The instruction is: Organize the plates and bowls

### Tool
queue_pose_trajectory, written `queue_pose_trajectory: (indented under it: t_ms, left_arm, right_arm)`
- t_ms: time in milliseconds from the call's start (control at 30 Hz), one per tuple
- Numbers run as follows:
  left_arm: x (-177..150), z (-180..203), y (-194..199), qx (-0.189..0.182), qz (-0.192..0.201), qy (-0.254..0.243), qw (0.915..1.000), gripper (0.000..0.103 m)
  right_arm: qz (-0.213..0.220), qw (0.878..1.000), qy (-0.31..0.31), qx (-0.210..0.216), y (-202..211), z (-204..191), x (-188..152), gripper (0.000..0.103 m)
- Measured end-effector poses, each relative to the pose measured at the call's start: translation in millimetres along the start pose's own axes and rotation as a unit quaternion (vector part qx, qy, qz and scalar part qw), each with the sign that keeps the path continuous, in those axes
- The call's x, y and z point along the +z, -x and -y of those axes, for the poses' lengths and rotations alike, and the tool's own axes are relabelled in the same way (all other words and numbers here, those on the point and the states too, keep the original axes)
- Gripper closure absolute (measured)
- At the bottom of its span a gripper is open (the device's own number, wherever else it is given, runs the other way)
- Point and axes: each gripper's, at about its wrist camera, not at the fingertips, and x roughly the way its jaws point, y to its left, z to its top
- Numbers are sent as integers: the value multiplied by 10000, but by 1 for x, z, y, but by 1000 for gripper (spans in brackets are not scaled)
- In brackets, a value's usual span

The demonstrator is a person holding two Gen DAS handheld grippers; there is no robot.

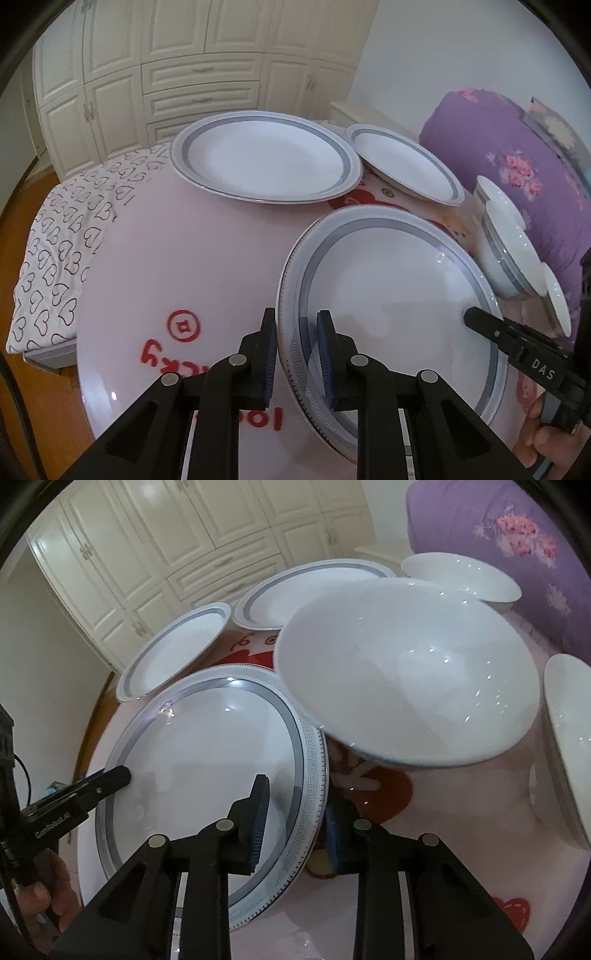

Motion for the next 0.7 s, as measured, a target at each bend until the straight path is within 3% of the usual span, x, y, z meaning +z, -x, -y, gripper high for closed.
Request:
queue_pose_trajectory:
  t_ms: [233,700]
  left_arm:
    - [-13,-16,20,59,43,141,9999,86]
    - [-61,-55,98,353,377,382,9979,86]
  right_arm:
    - [9,9997,193,171,5,-20,-8,76]
    - [-2,9954,837,472,18,-78,-31,76]
